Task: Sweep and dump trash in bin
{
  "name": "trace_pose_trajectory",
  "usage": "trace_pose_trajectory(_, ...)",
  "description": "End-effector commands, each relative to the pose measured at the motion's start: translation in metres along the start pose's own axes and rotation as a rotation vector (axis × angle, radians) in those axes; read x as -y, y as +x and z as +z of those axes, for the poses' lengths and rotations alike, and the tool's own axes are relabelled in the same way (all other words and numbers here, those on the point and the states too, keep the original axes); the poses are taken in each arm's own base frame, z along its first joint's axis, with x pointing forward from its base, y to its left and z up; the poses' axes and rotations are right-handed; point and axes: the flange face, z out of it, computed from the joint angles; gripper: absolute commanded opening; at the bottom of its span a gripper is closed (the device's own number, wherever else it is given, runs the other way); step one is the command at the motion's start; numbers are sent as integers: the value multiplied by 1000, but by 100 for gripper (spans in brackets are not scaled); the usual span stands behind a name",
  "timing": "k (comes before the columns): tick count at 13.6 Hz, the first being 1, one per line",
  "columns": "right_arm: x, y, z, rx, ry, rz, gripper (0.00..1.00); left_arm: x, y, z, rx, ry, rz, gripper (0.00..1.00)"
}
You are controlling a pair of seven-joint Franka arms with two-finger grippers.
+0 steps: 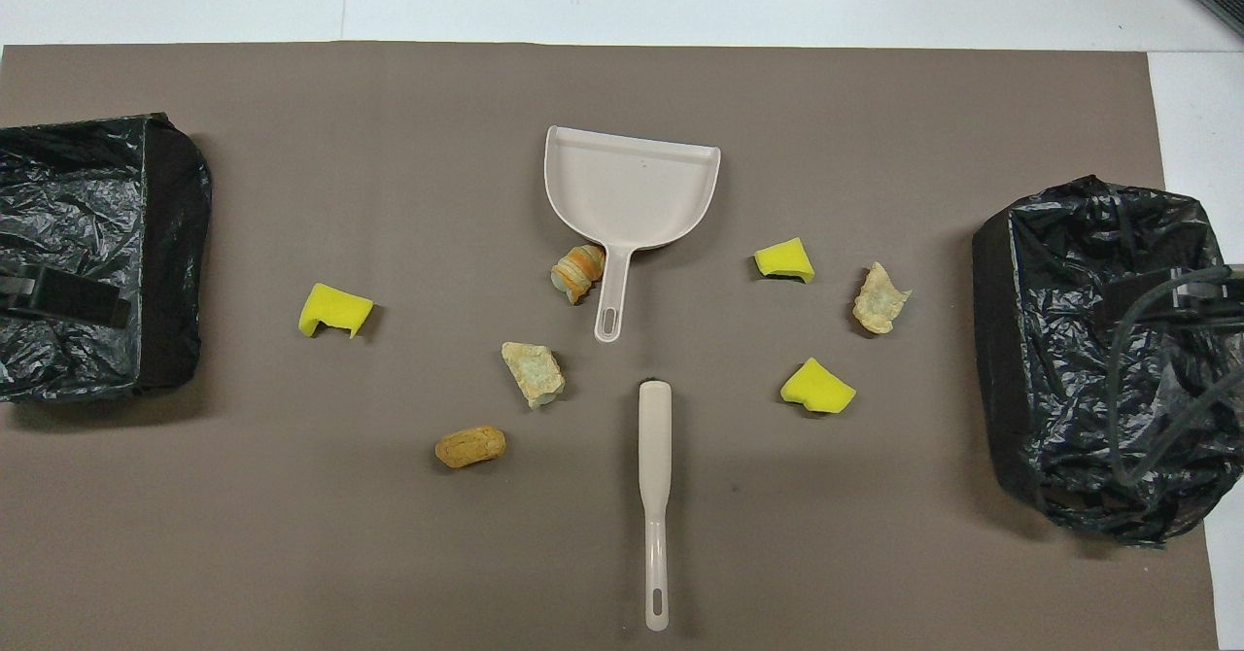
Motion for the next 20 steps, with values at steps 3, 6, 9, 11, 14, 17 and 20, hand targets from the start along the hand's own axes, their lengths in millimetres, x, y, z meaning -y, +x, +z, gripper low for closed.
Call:
trace_pose_trajectory(3, 8, -3, -1, -14, 10, -47, 100, -3, 0, 5, 8, -20, 9, 100)
trace_pose_trajectory(6, 10, -3, 10, -5, 14, -40, 100, -5, 0, 4, 6, -22, 12, 100)
trace_pose_trajectory(9, 20, -5, 13, 6, 15, -21, 100, -10, -1, 8, -2, -51, 18, 100)
trace_pose_trajectory(11, 24, -3, 14, 6, 11, -28, 100, -13, -3, 17, -33, -57, 20, 100)
trace_pose_trajectory(14, 42, 5, 6, -16, 12, -48, 100, -19, -7, 40, -62, -91, 22, 100)
trace_pose_trajectory(17, 64, 22, 19, -22, 19, -16, 100, -48, -4, 70, -76, -155, 49, 100)
trace_pose_trajectory(20, 122, 59, 37, -35, 35, 95, 100, -81, -20, 105, -124, -204, 68, 100)
